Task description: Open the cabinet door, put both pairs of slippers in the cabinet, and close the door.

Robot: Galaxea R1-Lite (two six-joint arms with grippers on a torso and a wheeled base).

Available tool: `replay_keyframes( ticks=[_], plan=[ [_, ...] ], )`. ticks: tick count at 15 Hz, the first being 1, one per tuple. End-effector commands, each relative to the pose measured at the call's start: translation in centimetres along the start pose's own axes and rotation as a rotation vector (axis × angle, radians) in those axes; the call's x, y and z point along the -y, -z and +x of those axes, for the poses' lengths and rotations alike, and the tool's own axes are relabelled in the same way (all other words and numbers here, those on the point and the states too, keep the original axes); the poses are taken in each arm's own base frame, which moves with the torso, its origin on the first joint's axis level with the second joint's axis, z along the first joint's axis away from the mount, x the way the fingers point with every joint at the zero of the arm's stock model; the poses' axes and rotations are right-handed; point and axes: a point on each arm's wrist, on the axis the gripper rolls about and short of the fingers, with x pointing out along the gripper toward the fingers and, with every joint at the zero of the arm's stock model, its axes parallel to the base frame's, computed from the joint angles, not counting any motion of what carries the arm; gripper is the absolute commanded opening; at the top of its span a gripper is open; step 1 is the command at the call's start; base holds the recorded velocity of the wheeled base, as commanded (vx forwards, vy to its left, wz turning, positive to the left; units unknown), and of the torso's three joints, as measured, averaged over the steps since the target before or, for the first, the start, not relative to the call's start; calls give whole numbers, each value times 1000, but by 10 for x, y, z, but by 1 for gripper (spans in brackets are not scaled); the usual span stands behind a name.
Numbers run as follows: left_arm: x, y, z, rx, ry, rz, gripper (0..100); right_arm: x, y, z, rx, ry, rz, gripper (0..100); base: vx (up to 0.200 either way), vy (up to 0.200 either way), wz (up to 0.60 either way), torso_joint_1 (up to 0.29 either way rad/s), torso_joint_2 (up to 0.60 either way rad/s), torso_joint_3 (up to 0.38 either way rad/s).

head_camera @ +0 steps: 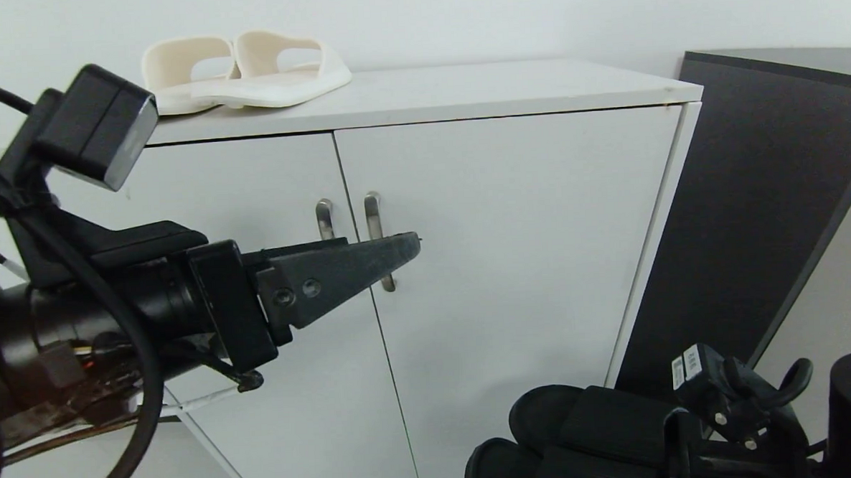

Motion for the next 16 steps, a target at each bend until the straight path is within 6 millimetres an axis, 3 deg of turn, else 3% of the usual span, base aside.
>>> replay_keyframes(
  ticks=[1,4,9,16],
  plan=[
    [-9,-1,4,4,-44,-4,100,0,0,0,0,-1,0,0,0,0,0,0,0,0],
    [-14,1,11,-10,-64,-6,100,0,1,0,-5,0,1,0,0,0,0,0,0,0],
    [-29,12,48,-20,-83,-7,100,0,0,-1,0,-1,0,0,0,0,0,0,0,0],
    [-39,12,53,-8,-120,-11,100,0,1,-1,0,-1,0,0,0,0,0,0,0,0]
  ],
)
